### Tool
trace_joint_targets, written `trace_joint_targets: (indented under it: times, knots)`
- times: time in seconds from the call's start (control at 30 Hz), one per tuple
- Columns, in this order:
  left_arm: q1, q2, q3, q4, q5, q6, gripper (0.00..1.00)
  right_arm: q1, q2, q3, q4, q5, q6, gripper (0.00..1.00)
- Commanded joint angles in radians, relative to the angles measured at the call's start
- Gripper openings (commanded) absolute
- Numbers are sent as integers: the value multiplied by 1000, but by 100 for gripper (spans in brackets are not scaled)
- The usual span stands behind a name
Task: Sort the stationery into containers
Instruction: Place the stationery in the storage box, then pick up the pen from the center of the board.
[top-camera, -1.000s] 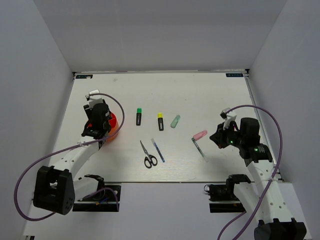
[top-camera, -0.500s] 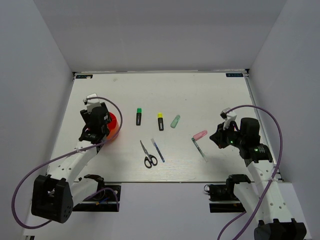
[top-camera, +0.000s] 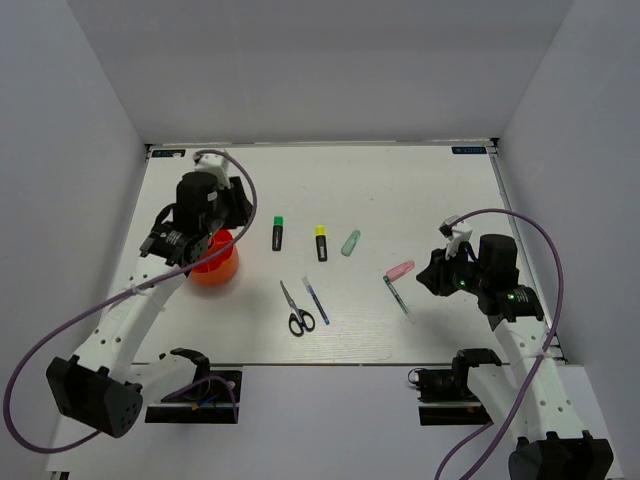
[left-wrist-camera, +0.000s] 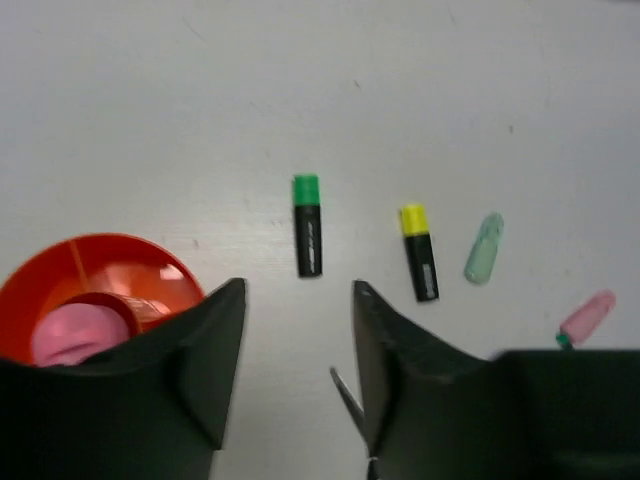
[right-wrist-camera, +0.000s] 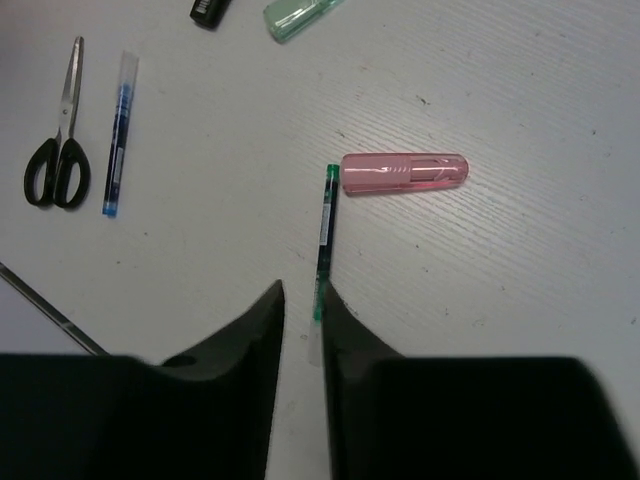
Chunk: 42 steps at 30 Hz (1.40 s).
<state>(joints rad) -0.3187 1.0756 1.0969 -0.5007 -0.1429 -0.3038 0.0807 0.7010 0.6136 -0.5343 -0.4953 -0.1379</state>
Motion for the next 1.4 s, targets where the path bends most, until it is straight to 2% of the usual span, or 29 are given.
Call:
trace_joint_targets:
  times: [0.0,0.03,0.07,0.13,0.17,0.2,0.23,0.27,0.3,0.33,0.37,0.4,0.47,0.53,0.63,0.83,1.0,1.37]
  knots:
    - [-54,46,2,-164,80,25,61,4,0,35,-4,0,-5,31]
    - [-59,58,-3,-135,89,26,65,4,-4,32,-1,-2,-5,38]
    - [-69,87,-2,-124,95,31,69,4,0,32,-3,0,-5,50]
    - [-95,138,49,-136,134,40,65,5,6,35,-1,3,-3,50]
    - [-106,247,98,-148,141,48,55,4,23,43,0,6,-2,31]
    - [-108,286,154,-174,178,43,28,4,29,46,-3,11,0,14]
    - [-108,329,179,-200,202,39,17,4,35,49,-9,15,-3,3]
    - [-109,450,236,-225,209,32,10,5,49,51,-13,24,-2,0]
    - [-109,489,260,-232,215,31,6,5,57,54,-15,30,-3,0]
    - [-112,553,318,-239,223,32,10,4,70,57,-15,43,-2,0]
    - [-112,607,337,-237,217,35,22,7,75,57,-16,50,-2,8]
    - [-115,657,353,-237,213,35,45,4,77,63,-16,52,-3,28]
    - [-112,736,437,-266,203,52,48,7,95,69,-23,61,-3,37]
    - [-106,809,521,-298,184,60,52,7,110,75,-36,63,-11,39]
    - [-92,883,557,-314,158,58,56,14,126,84,-39,63,-12,39]
    - [-74,969,597,-315,149,57,57,30,141,84,-41,63,-14,40]
    - [-65,1003,601,-312,77,48,57,37,147,87,-39,72,-12,40]
    - [-57,1083,623,-303,49,8,57,42,143,83,-43,70,-12,40]
